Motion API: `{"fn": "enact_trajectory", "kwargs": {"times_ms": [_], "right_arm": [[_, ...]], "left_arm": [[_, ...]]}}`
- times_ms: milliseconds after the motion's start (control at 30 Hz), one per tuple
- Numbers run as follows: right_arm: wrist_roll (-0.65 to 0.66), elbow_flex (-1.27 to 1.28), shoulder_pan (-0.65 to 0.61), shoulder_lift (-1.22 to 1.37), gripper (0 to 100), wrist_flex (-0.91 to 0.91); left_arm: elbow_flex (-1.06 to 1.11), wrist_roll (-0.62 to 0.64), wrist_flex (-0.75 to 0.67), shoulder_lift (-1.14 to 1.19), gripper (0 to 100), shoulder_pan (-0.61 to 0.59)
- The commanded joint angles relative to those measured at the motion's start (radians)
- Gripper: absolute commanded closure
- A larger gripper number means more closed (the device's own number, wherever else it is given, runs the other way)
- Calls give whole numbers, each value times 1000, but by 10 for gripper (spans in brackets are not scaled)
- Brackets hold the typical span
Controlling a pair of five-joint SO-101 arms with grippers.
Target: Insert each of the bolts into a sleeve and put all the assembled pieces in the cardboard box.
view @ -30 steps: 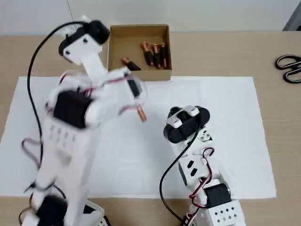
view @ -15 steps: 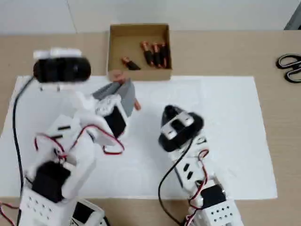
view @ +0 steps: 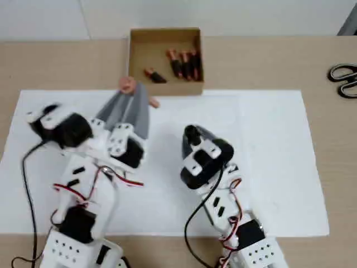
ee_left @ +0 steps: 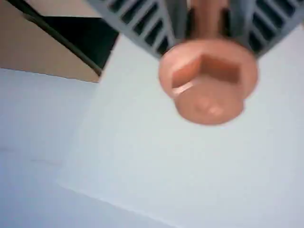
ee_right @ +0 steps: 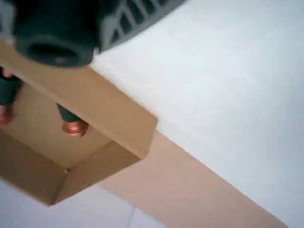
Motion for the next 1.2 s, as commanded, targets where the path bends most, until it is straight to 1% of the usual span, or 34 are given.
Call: {"fn": "enact_trajectory", "kwargs": {"times_ms": [0,100,200,300,367,500,633,733,867,933,1067,1167], "right_arm": [[2,-14,-35,-19,995,-25],[2,-14,-59,-19,995,-25],[-6,-34,-73,-19,995,-25],[-124,-72,-64,-18,995,-12],[-170,-84,-51,-16,995,31],[-181,-78,-16,-18,995,74],[-181,-78,-13,-18,995,19],[-175,-77,-12,-18,995,-56],[-172,-75,-12,-18,995,-96],[-138,-74,-12,-18,995,-101],[-8,-72,-13,-18,995,-157],[60,-78,-15,-18,995,-213]], "left_arm": [[21,-91,-106,-17,994,40],[70,-178,-150,-21,994,77],[114,-184,-186,-25,994,86],[125,-184,-215,-26,994,80],[125,-183,-238,-26,994,80],[124,-183,-258,-26,994,86],[130,-183,-256,-25,994,89],[130,-183,-255,-25,994,118],[130,-183,-253,-18,994,140],[130,-183,-253,-18,994,141],[130,-183,-253,-18,994,146],[130,-186,-252,-18,994,161]]}}
